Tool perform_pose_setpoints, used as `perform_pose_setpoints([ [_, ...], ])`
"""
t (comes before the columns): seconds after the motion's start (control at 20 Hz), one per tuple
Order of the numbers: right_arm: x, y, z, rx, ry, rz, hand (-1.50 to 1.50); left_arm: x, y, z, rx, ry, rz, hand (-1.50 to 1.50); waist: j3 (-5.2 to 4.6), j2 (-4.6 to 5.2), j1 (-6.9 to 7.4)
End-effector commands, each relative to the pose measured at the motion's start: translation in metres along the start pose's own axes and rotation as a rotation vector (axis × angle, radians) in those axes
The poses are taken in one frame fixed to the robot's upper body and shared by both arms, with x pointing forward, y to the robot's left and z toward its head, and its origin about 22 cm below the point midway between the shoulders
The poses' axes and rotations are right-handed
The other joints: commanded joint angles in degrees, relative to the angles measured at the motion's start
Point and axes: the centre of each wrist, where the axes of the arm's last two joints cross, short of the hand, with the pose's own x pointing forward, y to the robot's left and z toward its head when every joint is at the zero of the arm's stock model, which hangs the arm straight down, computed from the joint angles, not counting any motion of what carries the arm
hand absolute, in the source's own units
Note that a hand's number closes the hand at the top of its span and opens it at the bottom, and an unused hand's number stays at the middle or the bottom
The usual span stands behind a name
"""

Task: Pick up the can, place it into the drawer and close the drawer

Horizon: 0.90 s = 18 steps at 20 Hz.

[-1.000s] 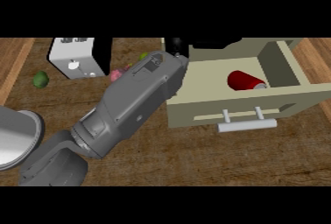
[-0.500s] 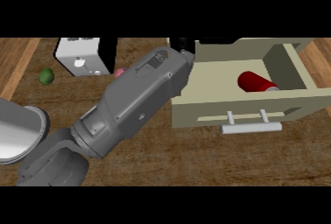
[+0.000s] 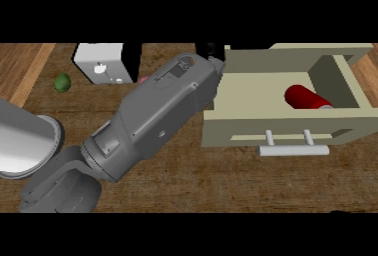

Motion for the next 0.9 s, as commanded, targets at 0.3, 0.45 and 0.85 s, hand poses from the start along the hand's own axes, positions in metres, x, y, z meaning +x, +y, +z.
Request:
perform_pose_setpoints([
  [0.3,-0.02,0.07,-0.071,0.065,-0.05,0.232,-1.5,0.002,0.002,0.001,0.017,0.038,-0.009,-1.5,-0.03,-0.63,2.22],
  [0.45,-0.023,0.089,-0.101,0.103,-0.057,0.294,-1.5,0.014,0.01,-0.008,0.038,0.012,-0.022,-1.5,-0.03,-0.49,2.53],
  [0.85,-0.051,0.131,-0.13,0.246,-0.065,0.49,-1.5,0.009,0.047,-0.016,0.045,0.027,-0.056,-1.5,-0.02,-0.7,2.61],
])
